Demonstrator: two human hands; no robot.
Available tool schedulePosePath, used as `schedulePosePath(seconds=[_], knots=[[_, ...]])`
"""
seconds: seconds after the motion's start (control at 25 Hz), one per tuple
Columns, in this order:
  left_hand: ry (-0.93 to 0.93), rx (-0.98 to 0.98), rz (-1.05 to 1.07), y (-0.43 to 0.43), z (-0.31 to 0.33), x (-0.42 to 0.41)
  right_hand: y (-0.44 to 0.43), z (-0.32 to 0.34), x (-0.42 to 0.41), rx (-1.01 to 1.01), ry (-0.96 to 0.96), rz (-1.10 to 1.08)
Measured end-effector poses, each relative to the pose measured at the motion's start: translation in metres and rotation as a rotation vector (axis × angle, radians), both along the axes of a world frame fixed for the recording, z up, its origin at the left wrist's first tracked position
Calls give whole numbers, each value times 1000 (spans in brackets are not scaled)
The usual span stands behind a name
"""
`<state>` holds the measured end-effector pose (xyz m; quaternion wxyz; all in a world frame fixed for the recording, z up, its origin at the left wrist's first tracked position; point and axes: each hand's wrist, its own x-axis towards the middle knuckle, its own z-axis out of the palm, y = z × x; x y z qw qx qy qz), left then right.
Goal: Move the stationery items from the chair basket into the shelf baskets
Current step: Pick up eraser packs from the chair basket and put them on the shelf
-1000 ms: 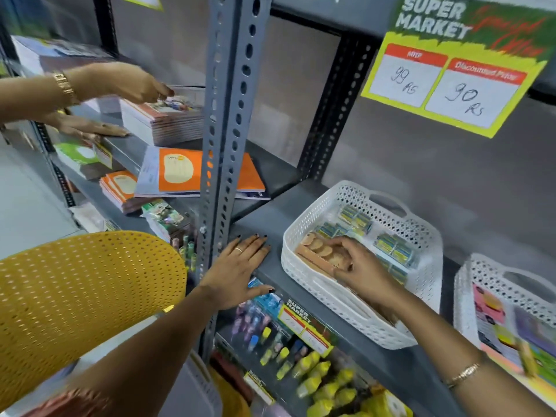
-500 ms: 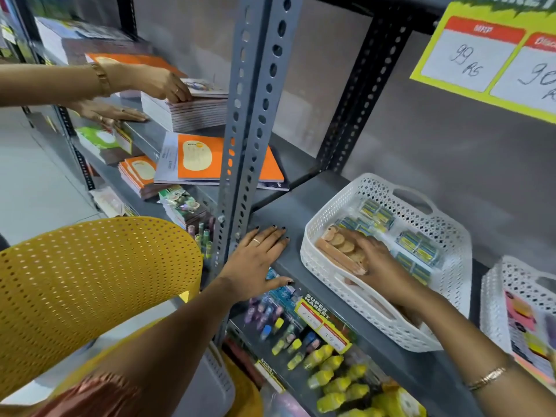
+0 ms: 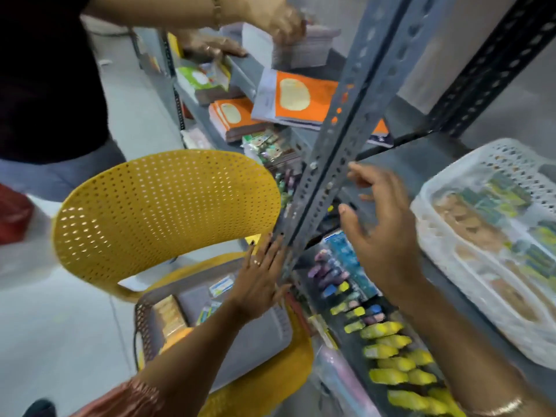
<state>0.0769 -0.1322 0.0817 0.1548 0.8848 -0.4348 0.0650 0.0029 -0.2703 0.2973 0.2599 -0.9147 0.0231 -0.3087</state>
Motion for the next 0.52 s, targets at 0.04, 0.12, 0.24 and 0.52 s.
schedulePosePath(seconds=[0.04,0.12,0.24,0.52], knots=[[60,48,36,24,-24,-10,12,-26,12,6,62,42],[161,143,74,63,-64,-31,28,-81,31,-16,252,83],[253,271,113,110,-114,-63,52,-172,52,-101,551,178],[376,354,185,169,-182,-109,102,-325,58,-513,1004,612]])
